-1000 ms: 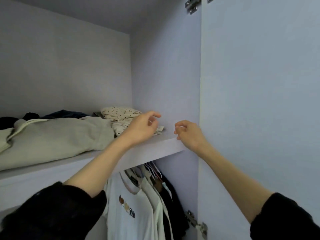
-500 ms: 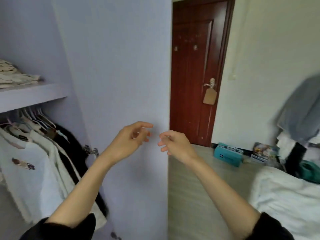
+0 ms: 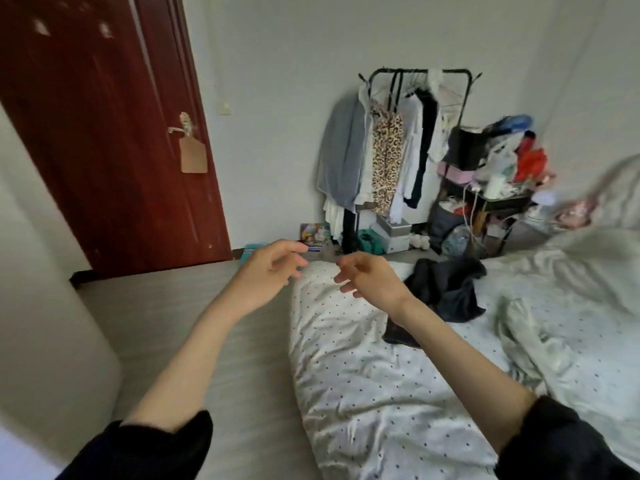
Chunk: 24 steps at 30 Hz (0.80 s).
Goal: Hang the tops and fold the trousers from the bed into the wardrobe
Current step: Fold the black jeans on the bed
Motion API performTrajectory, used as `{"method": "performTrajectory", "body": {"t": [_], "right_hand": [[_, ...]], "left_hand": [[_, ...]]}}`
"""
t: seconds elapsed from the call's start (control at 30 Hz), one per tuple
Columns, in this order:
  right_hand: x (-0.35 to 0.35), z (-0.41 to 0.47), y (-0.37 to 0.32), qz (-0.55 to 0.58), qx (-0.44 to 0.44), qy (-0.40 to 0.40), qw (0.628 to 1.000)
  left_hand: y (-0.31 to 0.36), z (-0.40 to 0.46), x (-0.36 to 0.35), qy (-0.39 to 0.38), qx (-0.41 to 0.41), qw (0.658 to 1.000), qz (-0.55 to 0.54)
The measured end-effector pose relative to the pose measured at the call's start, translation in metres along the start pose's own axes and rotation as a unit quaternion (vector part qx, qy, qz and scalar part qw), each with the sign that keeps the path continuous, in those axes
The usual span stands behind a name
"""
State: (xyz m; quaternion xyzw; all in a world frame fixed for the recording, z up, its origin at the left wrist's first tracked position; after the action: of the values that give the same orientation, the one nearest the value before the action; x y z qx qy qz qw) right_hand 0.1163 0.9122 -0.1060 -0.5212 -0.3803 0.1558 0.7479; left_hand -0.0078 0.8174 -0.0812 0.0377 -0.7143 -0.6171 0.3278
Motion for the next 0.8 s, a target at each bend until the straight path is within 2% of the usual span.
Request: {"method": "performTrajectory", "body": {"t": [0.27,0.43,0.6,0.8], "right_hand": [[0.117,0.042,0.128,-0.025,-0.113,0.129,0.985],[0.17,0.09,0.208,-0.039,-0.175,0.195,0.964],[0.205,0.125,0.301,-0.061,-0.272,0.216,0.936],[0.231,0.163,0.438,-0.085,-0.389,0.17,0.901]], "left_hand": [[-0.006,0.152,-0.147,-0.159,-0.022,0.987,0.032],[-0.043,0.263,-0.229,-0.245,0.011,0.967,0.07],[-0.089,0.362,-0.296,-0.307,0.044,0.943,0.123],[-0.146,0.434,-0.382,-0.363,0.063,0.911,0.188]]}}
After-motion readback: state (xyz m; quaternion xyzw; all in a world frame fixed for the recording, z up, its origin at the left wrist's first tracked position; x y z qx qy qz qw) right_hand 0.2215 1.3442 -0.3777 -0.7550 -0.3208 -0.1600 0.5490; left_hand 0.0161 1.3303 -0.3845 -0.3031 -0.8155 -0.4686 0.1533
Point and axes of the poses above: each hand's wrist, its own z-axis towards the middle knuckle, its own x-axis out of the back of the hand, y = z × x, the point moved 10 cm from there along z, towards the middle knuckle, and after that the axes turned 13 degrees about x, right-handed, at the moved point
